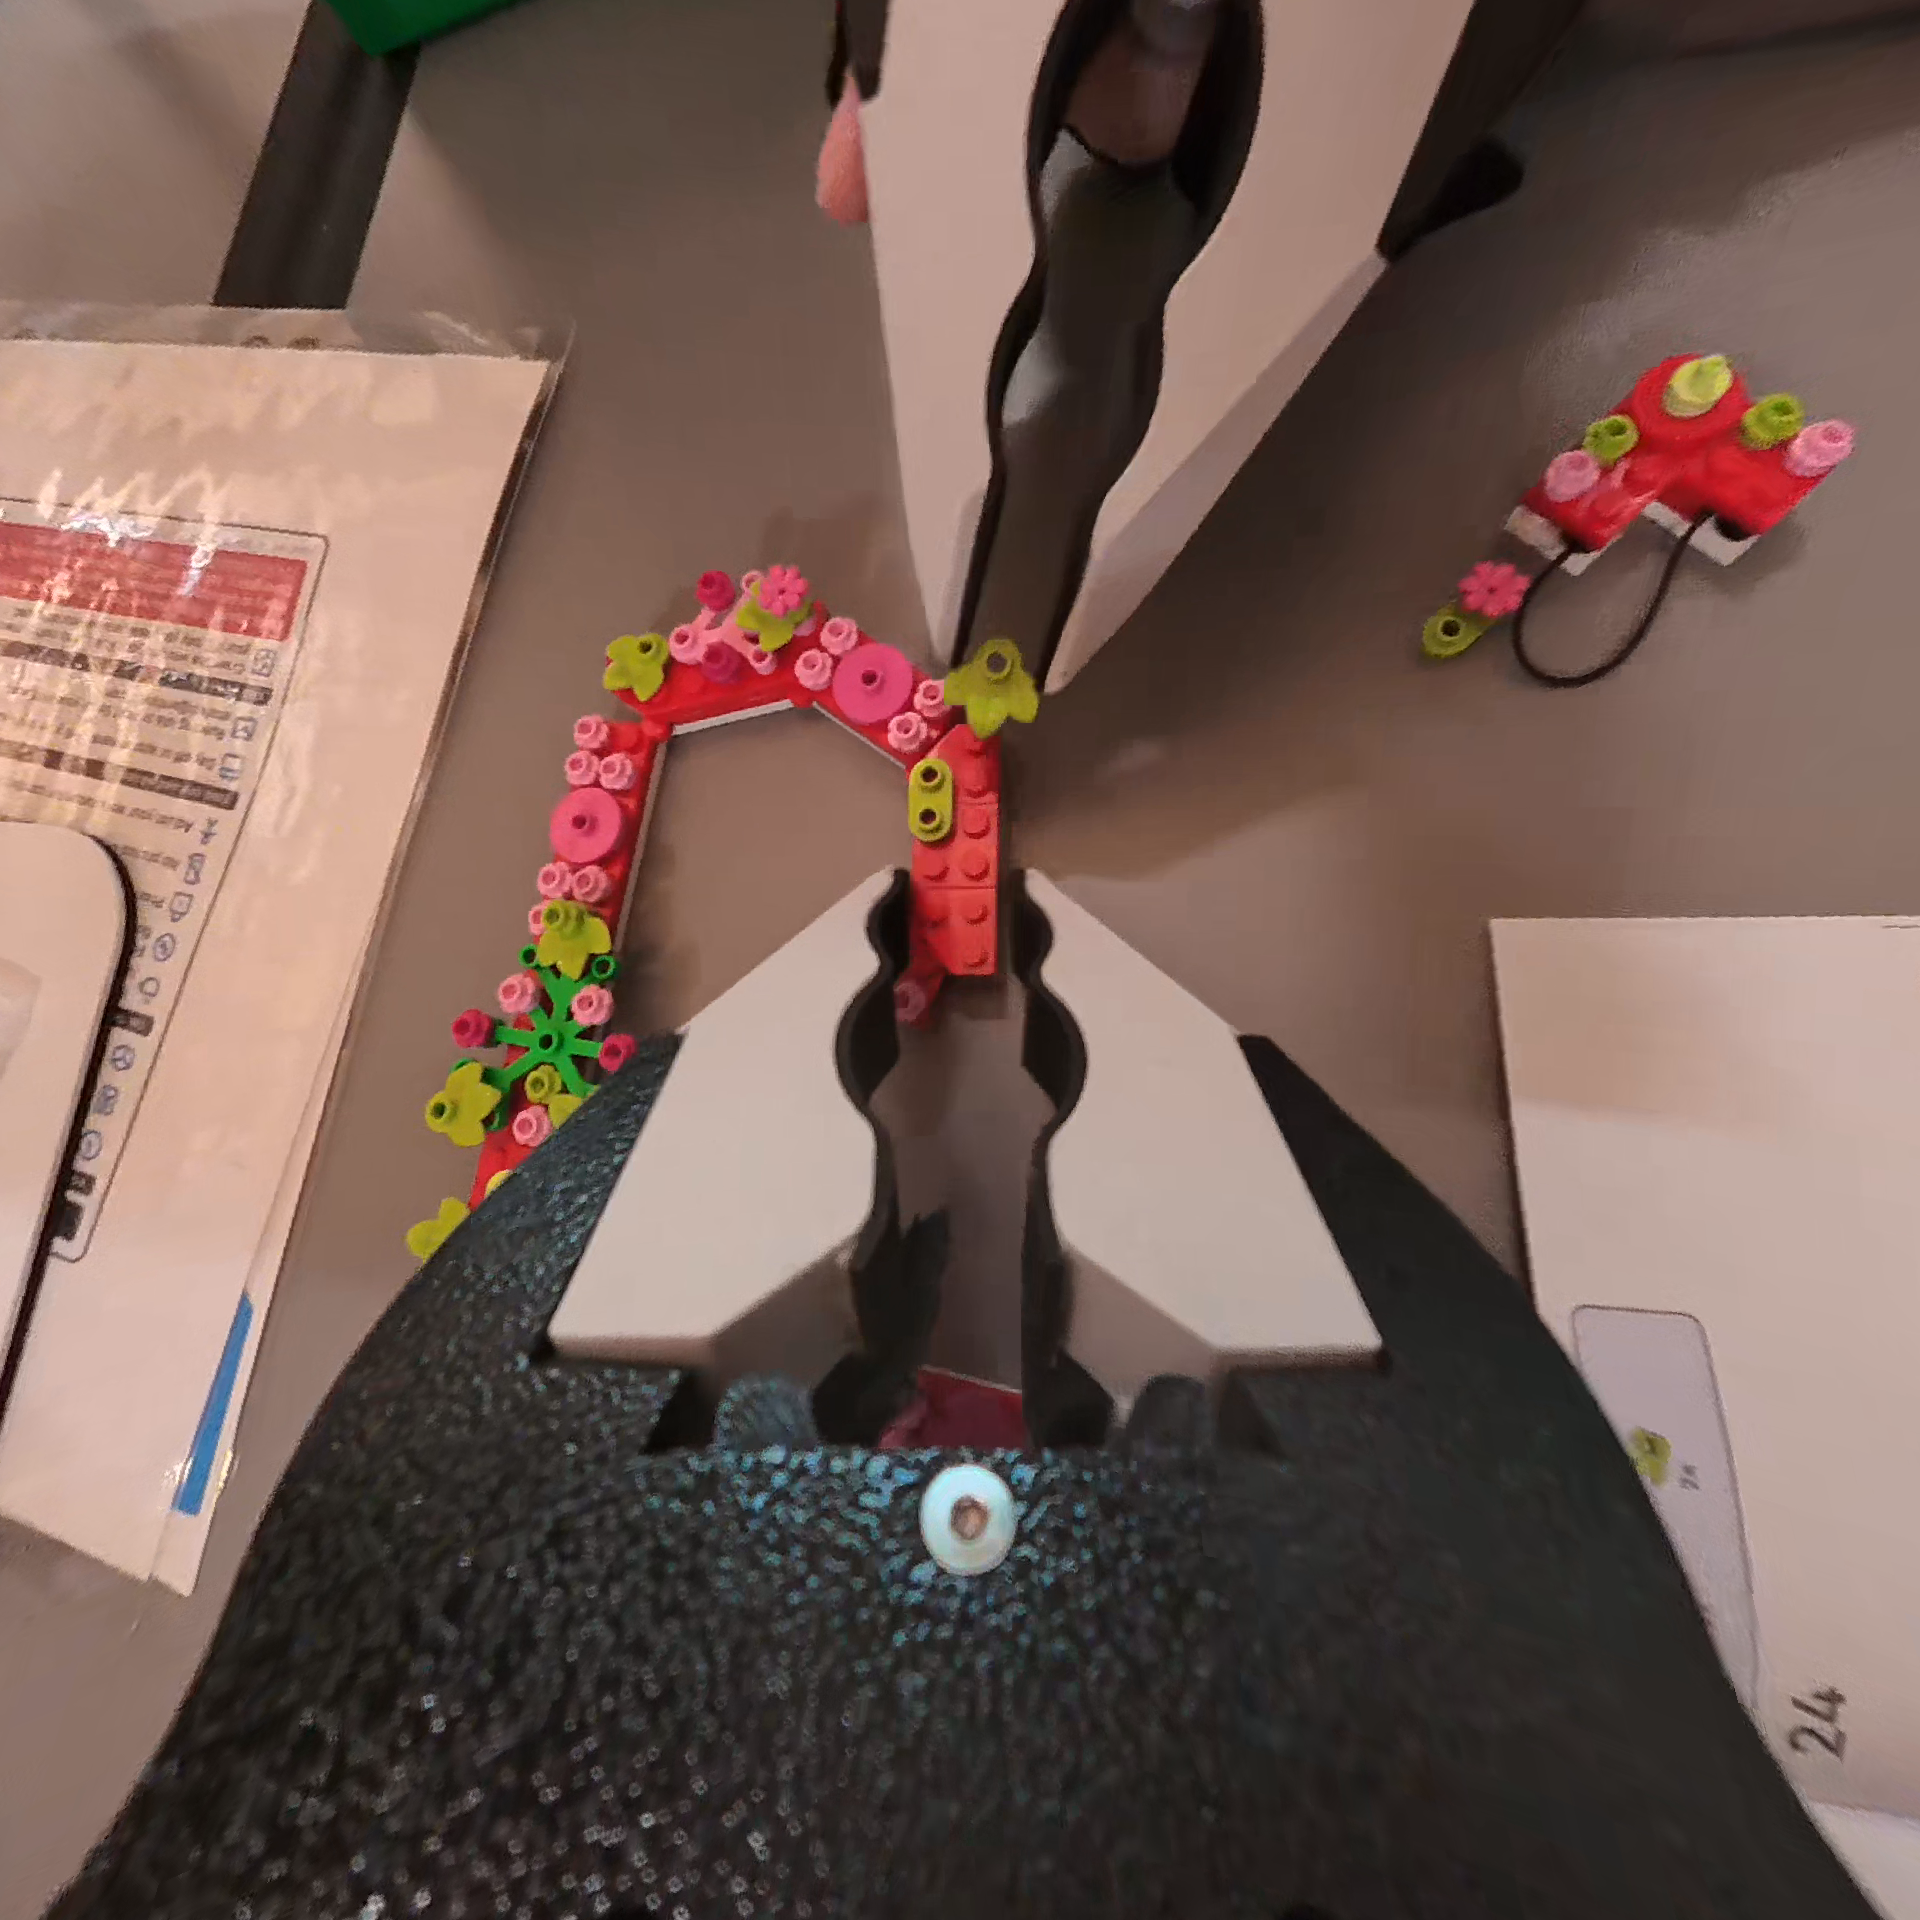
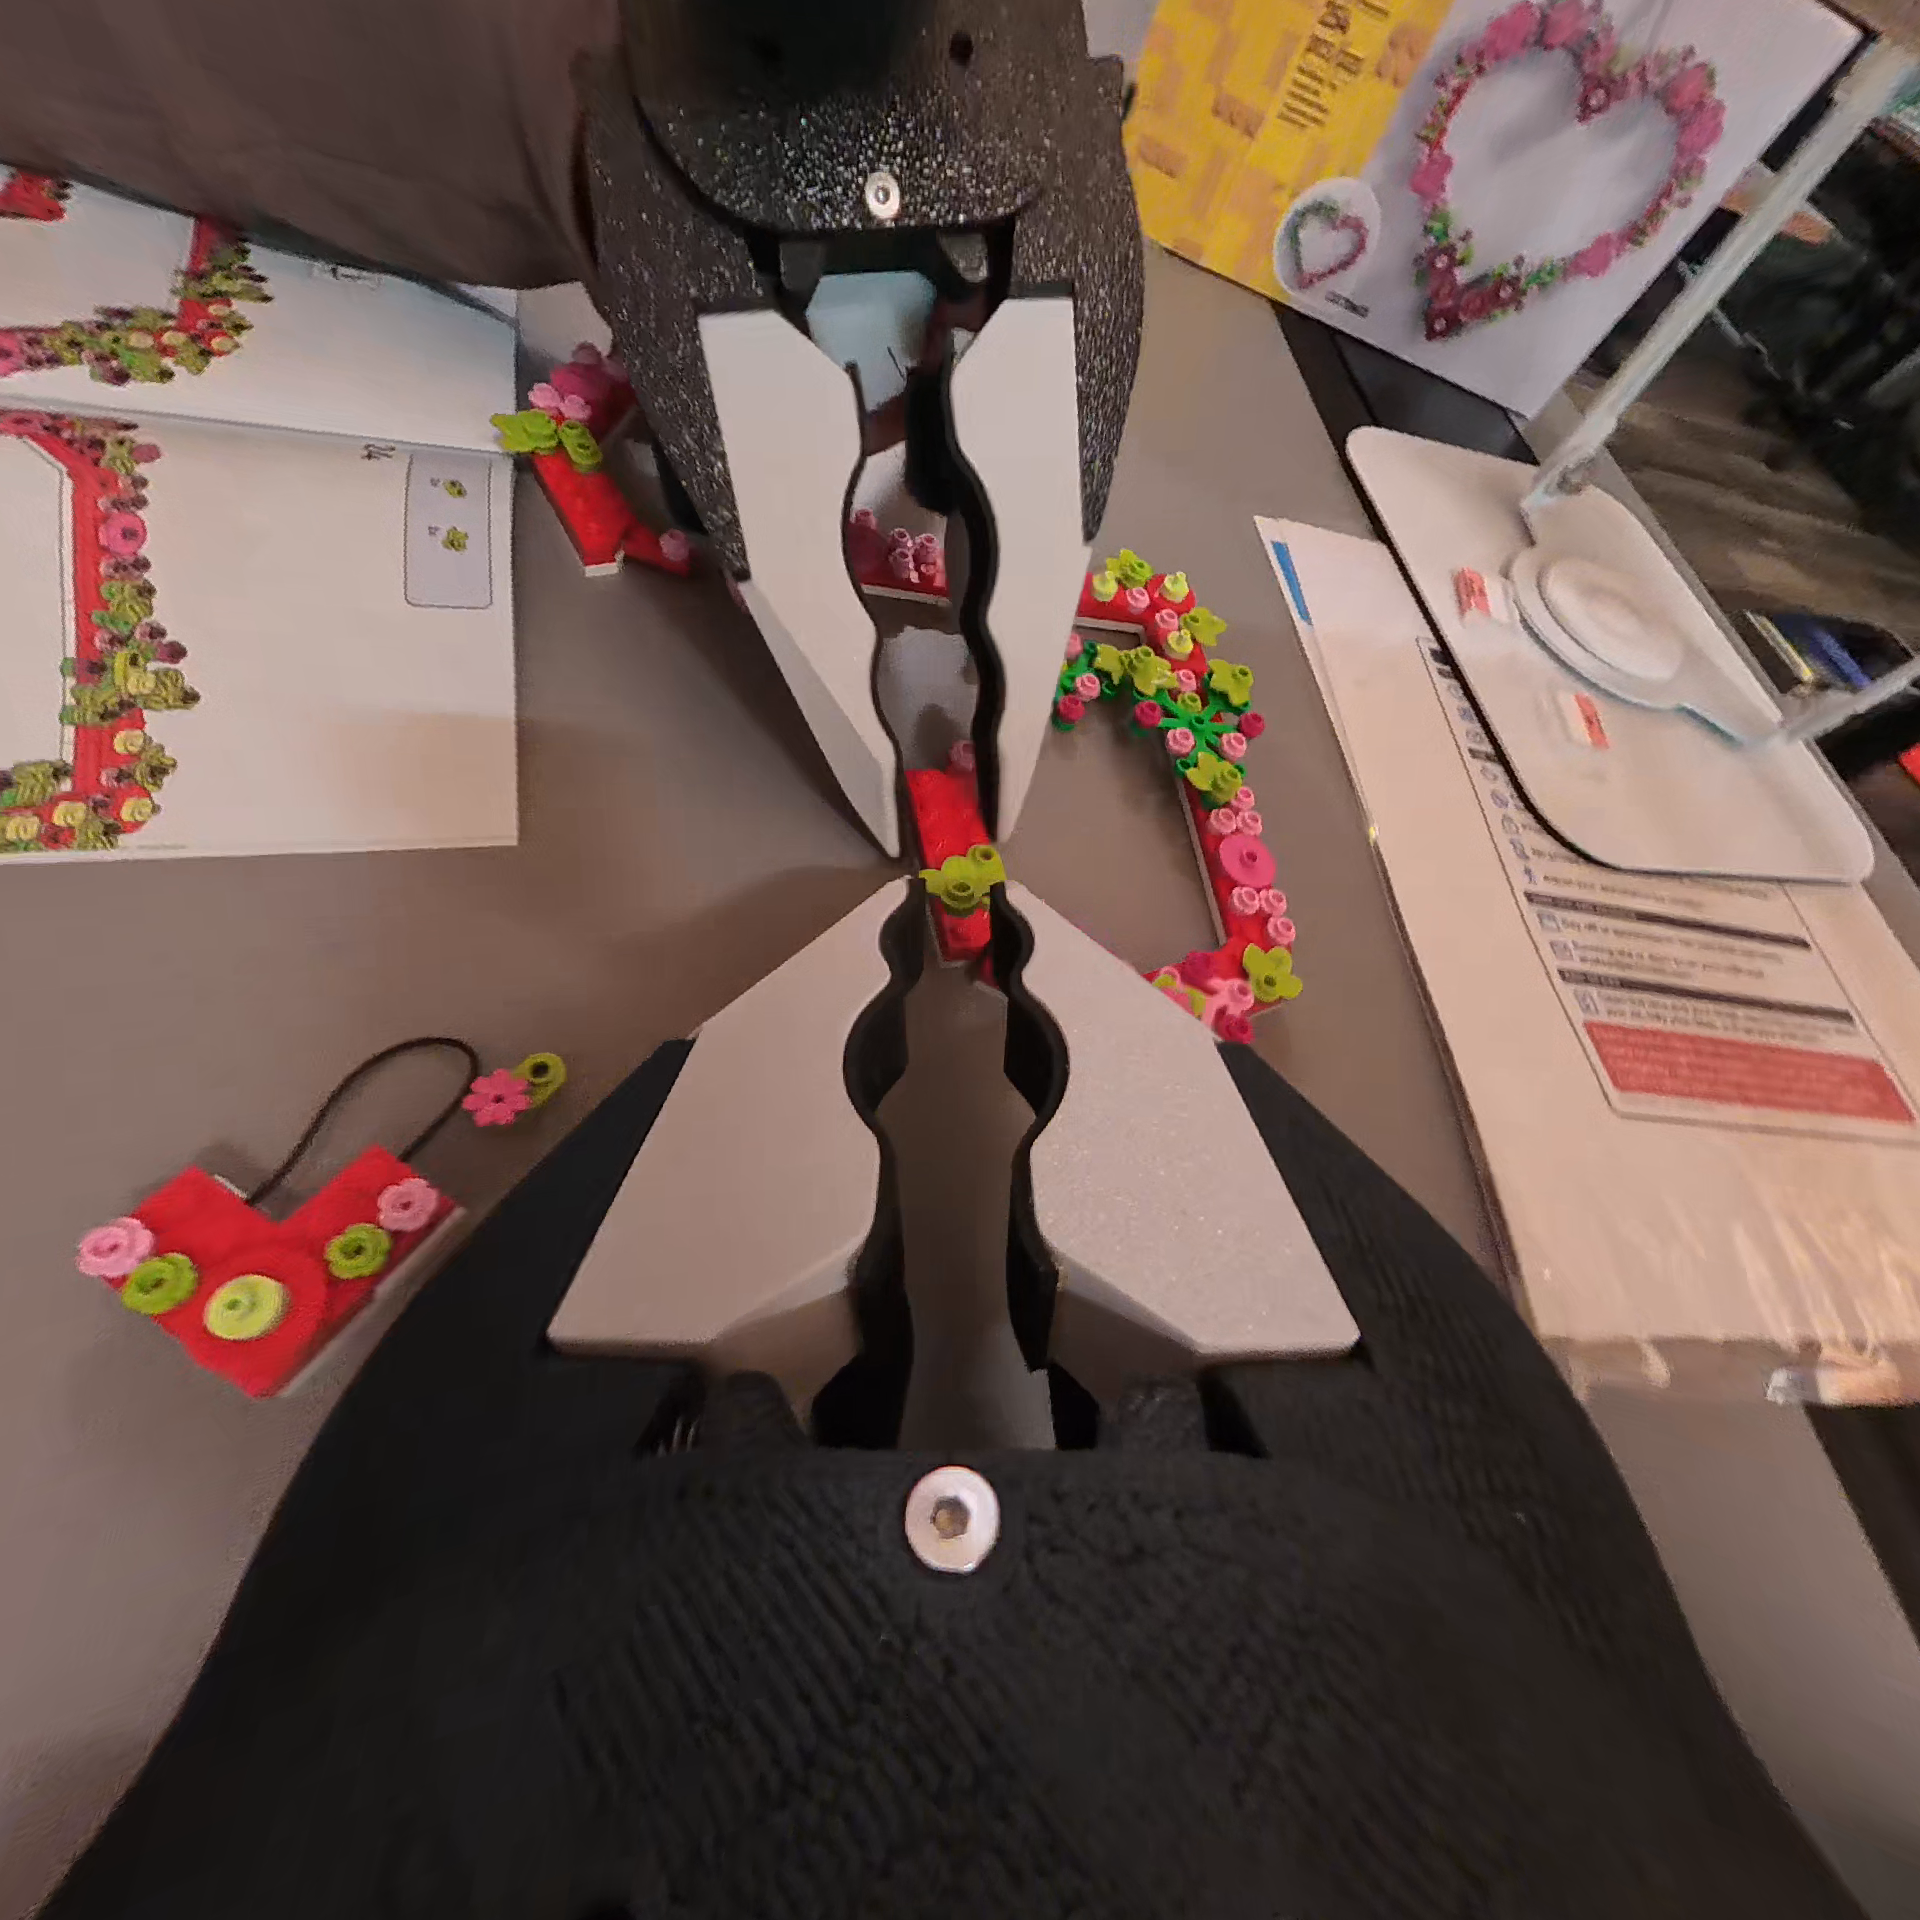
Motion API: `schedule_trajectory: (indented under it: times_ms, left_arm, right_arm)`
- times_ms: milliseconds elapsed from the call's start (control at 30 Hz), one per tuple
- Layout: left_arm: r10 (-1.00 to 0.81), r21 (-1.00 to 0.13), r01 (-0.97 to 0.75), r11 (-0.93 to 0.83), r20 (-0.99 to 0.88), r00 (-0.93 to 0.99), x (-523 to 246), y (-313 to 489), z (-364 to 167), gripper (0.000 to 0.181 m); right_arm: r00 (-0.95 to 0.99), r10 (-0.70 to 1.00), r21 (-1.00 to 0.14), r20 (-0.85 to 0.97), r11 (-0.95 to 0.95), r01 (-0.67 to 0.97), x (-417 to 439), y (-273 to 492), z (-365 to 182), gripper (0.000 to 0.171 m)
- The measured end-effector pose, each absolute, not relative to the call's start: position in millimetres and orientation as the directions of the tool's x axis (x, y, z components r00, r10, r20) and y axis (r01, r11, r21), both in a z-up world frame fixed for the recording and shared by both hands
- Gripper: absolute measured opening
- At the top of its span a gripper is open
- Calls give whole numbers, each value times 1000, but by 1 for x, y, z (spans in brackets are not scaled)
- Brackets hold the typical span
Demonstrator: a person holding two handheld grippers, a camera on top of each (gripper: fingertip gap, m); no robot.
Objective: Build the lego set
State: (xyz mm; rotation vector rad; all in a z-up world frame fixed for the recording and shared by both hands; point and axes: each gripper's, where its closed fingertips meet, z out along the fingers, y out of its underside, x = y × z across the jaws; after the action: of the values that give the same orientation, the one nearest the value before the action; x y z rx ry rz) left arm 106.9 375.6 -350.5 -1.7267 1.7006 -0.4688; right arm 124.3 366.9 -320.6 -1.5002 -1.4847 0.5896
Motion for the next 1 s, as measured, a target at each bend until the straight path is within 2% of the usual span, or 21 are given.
schedule_trajectory:
  times_ms: [267,500,800,867,967,1000]
  left_arm:
    - [-979,-689,-722,63,-184,90,108,378,-351,16]
    - [-985,-710,-703,37,-143,93,108,378,-351,16]
    - [-984,-735,-678,8,-125,124,114,378,-347,33]
    - [-982,-723,-691,17,-140,122,115,380,-349,32]
    - [-976,-710,-702,57,-187,111,116,381,-350,16]
    - [-974,-706,-706,64,-197,108,116,382,-350,16]
  right_arm:
    - [-36,966,-806,256,234,543,122,373,-333,10]
    - [-95,965,-798,244,256,546,123,375,-336,10]
    - [-124,962,-792,243,270,548,124,371,-337,5]
    - [-119,963,-794,243,268,546,124,372,-337,5]
    - [-115,964,-798,240,263,543,124,373,-336,5]
    - [-113,965,-798,238,261,544,124,373,-336,5]
